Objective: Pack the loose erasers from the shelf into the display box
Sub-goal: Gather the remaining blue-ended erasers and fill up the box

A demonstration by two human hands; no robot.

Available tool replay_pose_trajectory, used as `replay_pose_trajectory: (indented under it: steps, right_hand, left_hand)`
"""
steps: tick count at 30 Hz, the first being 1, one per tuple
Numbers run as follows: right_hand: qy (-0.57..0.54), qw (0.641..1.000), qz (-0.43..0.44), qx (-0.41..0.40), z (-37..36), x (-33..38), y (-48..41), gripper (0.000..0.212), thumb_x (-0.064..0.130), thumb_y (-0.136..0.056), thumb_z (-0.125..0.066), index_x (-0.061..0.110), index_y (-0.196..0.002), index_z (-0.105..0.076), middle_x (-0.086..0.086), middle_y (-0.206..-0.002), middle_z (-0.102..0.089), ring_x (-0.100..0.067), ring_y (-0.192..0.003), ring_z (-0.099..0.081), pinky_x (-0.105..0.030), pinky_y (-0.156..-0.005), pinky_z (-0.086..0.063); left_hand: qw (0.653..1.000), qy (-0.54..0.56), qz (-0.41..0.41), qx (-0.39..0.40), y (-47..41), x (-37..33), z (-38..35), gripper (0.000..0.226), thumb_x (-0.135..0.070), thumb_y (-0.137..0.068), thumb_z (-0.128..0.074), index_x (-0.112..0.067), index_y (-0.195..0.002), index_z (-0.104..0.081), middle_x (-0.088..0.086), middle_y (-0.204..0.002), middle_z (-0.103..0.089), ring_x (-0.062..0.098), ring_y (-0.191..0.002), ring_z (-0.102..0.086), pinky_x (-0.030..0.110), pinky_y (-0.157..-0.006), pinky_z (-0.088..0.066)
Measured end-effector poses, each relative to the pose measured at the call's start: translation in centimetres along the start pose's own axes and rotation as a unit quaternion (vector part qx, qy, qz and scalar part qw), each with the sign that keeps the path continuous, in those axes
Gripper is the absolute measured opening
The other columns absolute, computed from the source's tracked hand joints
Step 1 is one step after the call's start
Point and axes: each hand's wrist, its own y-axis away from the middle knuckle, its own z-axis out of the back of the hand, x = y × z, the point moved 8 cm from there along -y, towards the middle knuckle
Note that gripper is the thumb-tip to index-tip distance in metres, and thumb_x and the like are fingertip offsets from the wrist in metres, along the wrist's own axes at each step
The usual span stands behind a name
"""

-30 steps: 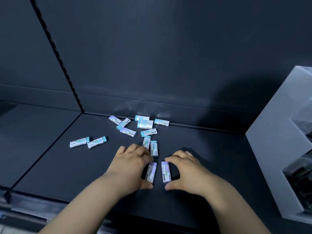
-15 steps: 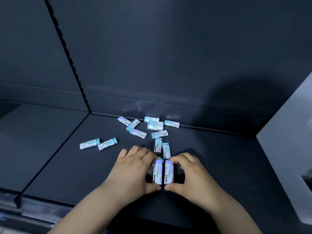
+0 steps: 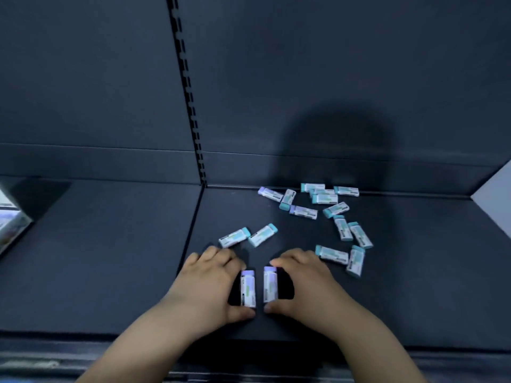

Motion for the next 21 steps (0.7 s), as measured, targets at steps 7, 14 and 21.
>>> replay_pose_trajectory:
  steps: [7, 14, 21]
  right_hand:
    - [-0.019, 0.999, -0.044, 0.014, -0.5, 0.4, 0.0, 0.078, 0.05, -0.064, -0.074, 0.03, -0.132, -0.041, 0.011, -0.126, -0.038, -0.011, -0.117, -0.032, -0.021, -0.102, -0.027]
    - [-0.088, 0.995, 0.0, -0.041, 0.1, 1.4, -0.3, 0.067, 0.048, -0.061, -0.075, 0.034, -0.121, -0.049, 0.021, -0.107, -0.036, -0.005, -0.107, -0.037, -0.018, -0.095, -0.03]
    - [-0.118, 0.991, 0.044, -0.054, -0.1, 5.5, -2.1, 0.063, 0.044, -0.063, -0.074, 0.041, -0.119, -0.045, 0.036, -0.108, -0.028, 0.004, -0.109, -0.031, -0.01, -0.091, -0.024]
  left_hand:
    - [0.995, 0.071, -0.063, 0.023, -1.4, -0.7, -0.5, 0.076, -0.063, -0.068, -0.063, -0.037, -0.134, -0.036, -0.013, -0.13, -0.035, 0.009, -0.125, -0.025, 0.027, -0.1, -0.024]
    - [0.993, 0.083, -0.017, -0.082, -0.2, 0.1, 2.1, 0.059, -0.056, -0.067, -0.054, -0.038, -0.123, -0.046, -0.018, -0.121, -0.046, 0.009, -0.116, -0.04, 0.025, -0.088, -0.026]
    - [0.988, 0.002, 0.02, -0.153, 2.8, 3.5, 5.3, 0.059, -0.043, -0.055, -0.076, -0.024, -0.109, -0.064, -0.007, -0.103, -0.064, 0.019, -0.092, -0.06, 0.033, -0.07, -0.044]
